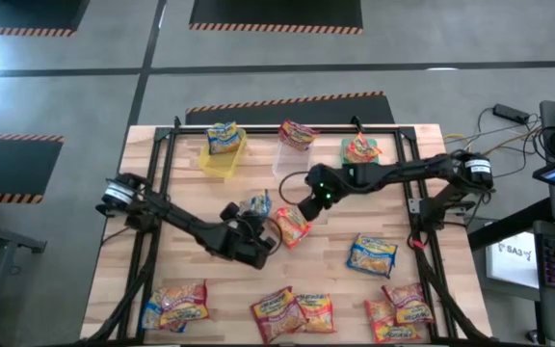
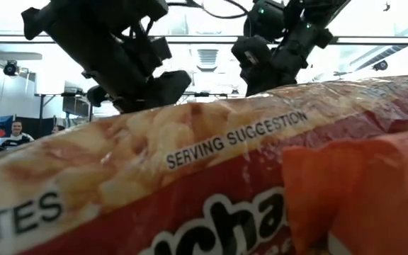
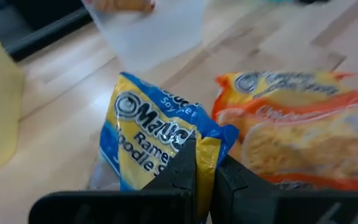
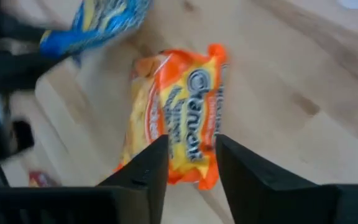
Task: Sort Maruchan noodles
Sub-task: Put the top left blue noodle into the yellow bin
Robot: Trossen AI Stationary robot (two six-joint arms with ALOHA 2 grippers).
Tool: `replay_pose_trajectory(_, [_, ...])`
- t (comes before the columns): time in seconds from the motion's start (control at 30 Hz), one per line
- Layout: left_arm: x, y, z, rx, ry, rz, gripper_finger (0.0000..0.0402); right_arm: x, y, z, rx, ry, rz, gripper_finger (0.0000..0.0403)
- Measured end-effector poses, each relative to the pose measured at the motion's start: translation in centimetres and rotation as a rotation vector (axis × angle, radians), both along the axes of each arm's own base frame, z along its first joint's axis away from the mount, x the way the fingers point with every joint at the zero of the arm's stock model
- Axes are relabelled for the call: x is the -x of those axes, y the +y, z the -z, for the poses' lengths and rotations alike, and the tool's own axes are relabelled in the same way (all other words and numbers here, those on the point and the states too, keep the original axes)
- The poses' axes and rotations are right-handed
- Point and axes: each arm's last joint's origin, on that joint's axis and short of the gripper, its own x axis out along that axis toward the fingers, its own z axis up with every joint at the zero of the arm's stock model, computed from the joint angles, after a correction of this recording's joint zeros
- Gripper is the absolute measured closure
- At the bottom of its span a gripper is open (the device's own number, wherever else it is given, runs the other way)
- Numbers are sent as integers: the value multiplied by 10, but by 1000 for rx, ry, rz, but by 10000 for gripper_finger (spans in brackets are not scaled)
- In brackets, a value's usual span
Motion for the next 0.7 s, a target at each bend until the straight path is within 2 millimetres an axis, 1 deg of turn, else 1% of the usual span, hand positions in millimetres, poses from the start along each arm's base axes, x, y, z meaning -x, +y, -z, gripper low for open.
replay_pose_trajectory(0.13, [-4, -5, -5, -100, -47, 18, 402, -1, -11, -2, -44, -32, 40, 240])
replay_pose_trajectory(0.2, [-8, -7, -9, -154, -60, 31, 401, -4, -12, -5, -46, -79, 39, 226])
replay_pose_trajectory(0.3, [-12, -9, -12, -184, -72, 60, 401, -9, -14, -10, -39, -156, 37, 211])
replay_pose_trajectory(0.47, [-23, -9, -14, -245, -93, 87, 401, -13, -18, -15, -40, -227, 57, 204])
replay_pose_trajectory(0.7, [-35, 4, -10, -254, -112, 69, 401, -13, -19, -16, -117, -238, 52, 204])
